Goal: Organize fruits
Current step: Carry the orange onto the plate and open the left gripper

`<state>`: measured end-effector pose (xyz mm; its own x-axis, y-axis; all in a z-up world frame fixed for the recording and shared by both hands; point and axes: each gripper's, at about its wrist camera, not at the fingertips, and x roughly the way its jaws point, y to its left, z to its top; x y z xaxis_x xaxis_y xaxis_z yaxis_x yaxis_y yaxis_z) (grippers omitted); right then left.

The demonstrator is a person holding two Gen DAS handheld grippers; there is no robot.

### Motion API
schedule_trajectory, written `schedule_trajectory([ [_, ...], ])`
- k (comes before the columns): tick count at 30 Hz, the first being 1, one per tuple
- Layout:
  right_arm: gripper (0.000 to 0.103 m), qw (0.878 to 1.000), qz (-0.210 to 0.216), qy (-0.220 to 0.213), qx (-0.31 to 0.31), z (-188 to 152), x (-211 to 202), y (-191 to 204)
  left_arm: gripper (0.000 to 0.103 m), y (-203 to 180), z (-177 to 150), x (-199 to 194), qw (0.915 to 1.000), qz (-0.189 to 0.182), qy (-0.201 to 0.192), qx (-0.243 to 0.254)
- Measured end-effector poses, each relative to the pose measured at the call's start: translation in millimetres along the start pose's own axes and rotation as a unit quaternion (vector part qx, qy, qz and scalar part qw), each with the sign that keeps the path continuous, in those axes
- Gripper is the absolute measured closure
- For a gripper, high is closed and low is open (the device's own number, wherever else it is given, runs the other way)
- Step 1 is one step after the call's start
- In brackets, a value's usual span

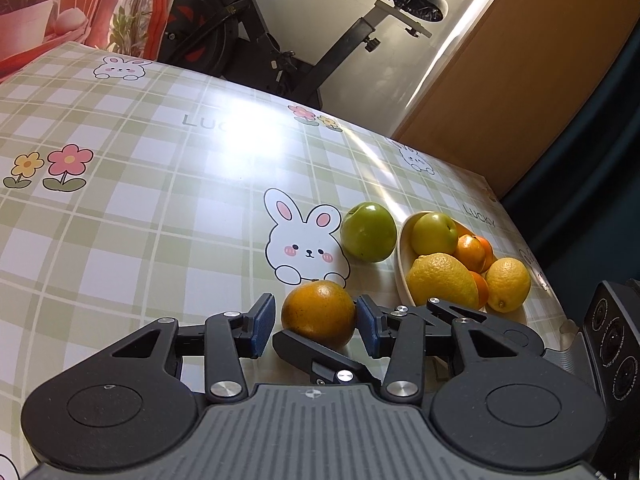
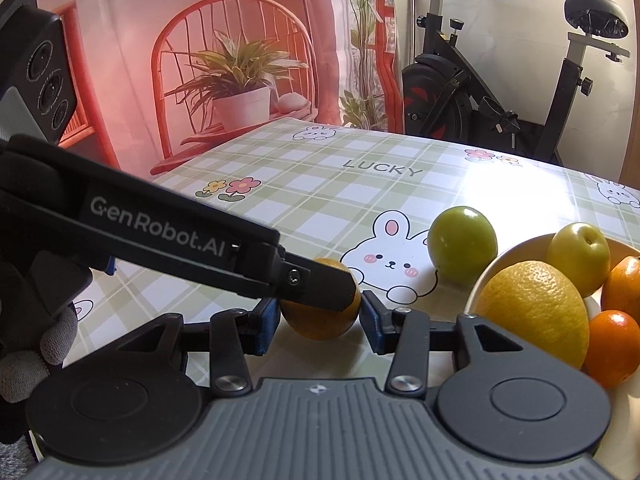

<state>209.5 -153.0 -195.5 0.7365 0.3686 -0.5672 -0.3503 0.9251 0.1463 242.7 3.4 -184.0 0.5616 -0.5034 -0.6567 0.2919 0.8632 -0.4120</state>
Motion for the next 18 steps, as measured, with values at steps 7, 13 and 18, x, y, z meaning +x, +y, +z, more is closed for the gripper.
schedule_trajectory([
  [7, 0.057, 1.000, 0.004, 0.003, 0.001, 0.1, 0.6, -0.5, 0.060, 1.2, -1.6, -1.3, 1.0000, -0.001, -0.003, 0.001],
  [13, 0.056, 1.000, 0.003, 0.005, -0.001, -0.2, 0.4, 1.0, 0.060, 1.9, -3.1, -1.8, 1.0000, -0.002, -0.004, 0.002],
  [18, 0.057, 1.000, 0.004, 0.005, -0.002, -0.5, 0.5, 1.4, 0.060, -1.5, -4.1, -3.3, 0.9999, 0.005, -0.006, 0.009],
])
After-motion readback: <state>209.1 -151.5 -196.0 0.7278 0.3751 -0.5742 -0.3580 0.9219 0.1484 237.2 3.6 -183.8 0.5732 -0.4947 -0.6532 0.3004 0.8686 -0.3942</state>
